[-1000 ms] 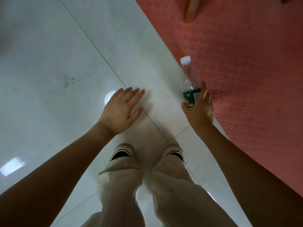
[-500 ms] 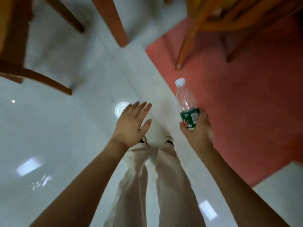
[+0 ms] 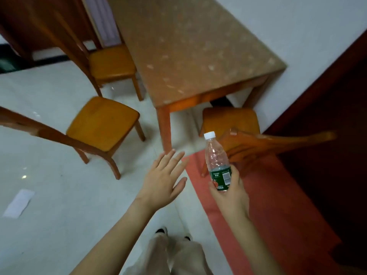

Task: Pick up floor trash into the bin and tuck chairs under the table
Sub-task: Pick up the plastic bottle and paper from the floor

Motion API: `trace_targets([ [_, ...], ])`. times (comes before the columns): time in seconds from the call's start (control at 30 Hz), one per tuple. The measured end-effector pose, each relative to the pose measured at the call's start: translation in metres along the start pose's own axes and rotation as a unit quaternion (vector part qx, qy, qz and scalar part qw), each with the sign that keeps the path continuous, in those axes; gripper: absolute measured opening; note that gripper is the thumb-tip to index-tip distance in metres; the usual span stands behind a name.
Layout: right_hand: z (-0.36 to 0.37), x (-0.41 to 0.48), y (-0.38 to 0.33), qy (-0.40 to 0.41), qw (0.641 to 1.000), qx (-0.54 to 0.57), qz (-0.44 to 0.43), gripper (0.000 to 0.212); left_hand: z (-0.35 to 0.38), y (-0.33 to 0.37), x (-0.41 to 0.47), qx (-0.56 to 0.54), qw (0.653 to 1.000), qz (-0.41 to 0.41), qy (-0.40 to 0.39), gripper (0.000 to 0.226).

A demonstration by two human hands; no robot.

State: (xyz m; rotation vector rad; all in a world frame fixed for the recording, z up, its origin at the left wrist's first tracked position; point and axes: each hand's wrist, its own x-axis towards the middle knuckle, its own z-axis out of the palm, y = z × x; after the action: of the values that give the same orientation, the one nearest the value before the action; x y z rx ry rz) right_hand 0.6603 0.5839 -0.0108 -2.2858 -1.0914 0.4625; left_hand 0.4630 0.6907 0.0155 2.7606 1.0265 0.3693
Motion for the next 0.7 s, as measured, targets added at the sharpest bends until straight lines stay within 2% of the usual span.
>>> trace_targets([
  [0.07, -0.013, -0.009, -0.016, 0.002, 0.999, 0.010, -0.038, 0.079, -0.020, 0.006, -0.011, 0.028, 0.999, -0.005, 0.024, 0.053],
  [0.17, -0.016, -0.024, -0.027, -0.021, 0.997, 0.025, -0.071, 0.077, -0.026, 0.009, -0.041, 0.039, 0.998, -0.045, 0.018, 0.055],
  [0.37, 0.015, -0.049, -0.038, -0.133, 0.985, 0.002, -0.112, 0.072, -0.002, -0.003, -0.134, 0.031, 0.984, -0.172, -0.031, 0.054],
  [0.5, 0.044, -0.060, -0.061, -0.195, 0.969, 0.010, -0.154, 0.069, -0.016, -0.016, -0.183, 0.040, 0.966, -0.257, -0.002, 0.052],
  [0.7, 0.100, -0.092, -0.143, -0.274, 0.928, -0.011, -0.254, 0.067, -0.054, -0.047, -0.270, 0.040, 0.916, -0.393, 0.069, 0.050],
])
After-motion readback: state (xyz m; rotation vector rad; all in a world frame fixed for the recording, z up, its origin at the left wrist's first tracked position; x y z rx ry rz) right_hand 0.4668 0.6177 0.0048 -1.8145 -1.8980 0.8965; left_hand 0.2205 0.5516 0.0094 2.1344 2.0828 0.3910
